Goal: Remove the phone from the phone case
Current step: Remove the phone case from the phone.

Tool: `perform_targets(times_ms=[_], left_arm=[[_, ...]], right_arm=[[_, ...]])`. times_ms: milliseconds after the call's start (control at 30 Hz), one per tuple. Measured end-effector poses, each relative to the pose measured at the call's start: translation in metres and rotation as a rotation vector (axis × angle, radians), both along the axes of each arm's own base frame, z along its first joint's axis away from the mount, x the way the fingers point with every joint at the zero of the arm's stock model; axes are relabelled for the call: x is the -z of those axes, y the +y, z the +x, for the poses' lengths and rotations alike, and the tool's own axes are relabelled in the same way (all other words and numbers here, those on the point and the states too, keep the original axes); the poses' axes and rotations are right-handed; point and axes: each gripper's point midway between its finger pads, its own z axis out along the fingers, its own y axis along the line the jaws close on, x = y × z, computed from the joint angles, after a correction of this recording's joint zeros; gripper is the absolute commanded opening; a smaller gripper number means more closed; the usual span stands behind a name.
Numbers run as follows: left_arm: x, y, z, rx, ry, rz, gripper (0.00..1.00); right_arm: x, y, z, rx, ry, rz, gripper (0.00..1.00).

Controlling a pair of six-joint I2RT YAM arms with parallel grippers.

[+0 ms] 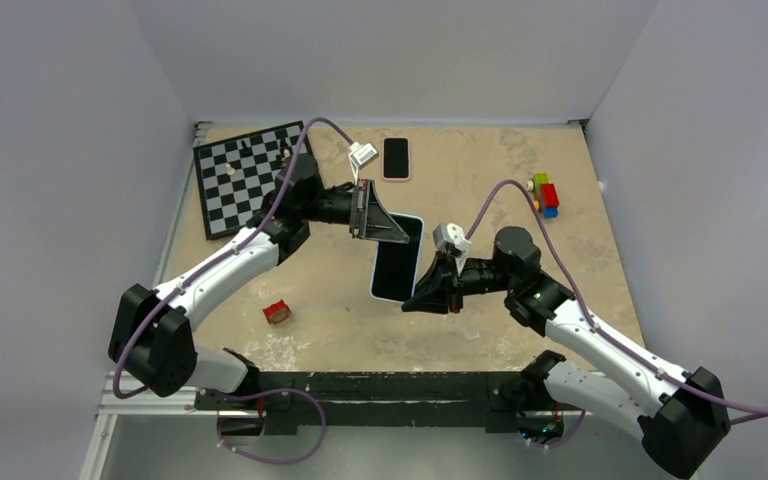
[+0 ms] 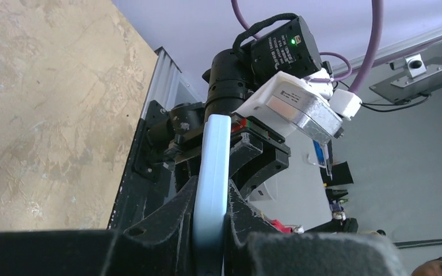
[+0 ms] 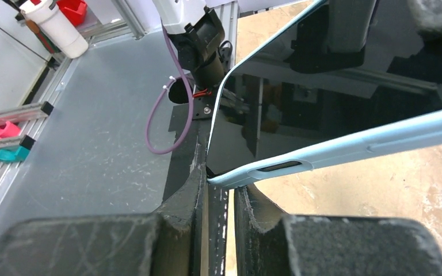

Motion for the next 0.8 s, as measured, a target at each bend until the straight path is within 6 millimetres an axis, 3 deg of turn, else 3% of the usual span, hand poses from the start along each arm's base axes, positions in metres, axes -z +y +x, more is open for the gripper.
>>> perform_targets(times_ms=[200,333,500,667,767,800], left_arm=[[0.000,-0.004,0.004,-0.043,0.069,0.013,0.00],[0.010,-0.007,0.010,-0.107,0.186,0.047,0.00],[0.020,-0.006,0.013,-0.153,0.276,0.058,0.00],[0.011,-0.001,0.016,-0.228,0.238,0.019,0.00],[-0.002,0.004,0.010,-0.266,0.153,-0.023,0.00],[-0.005,0.006,0.005,-0.270,0.127,-0.035,0.00]], right_arm=[[-0.007,0.003,-0.001,-0.027,-0.074,0.007,0.00],[-0.022,0.006,0.002,-0.028,-0.182,0.036,0.00],[-0.023,0.006,0.014,0.035,-0.212,0.030,0.00],[-0.028,0.003,0.025,0.123,-0.196,0.037,0.00],[-0.032,-0.001,0.035,0.216,-0.179,0.057,0.17],[-0.031,-0.003,0.038,0.246,-0.164,0.060,0.33]])
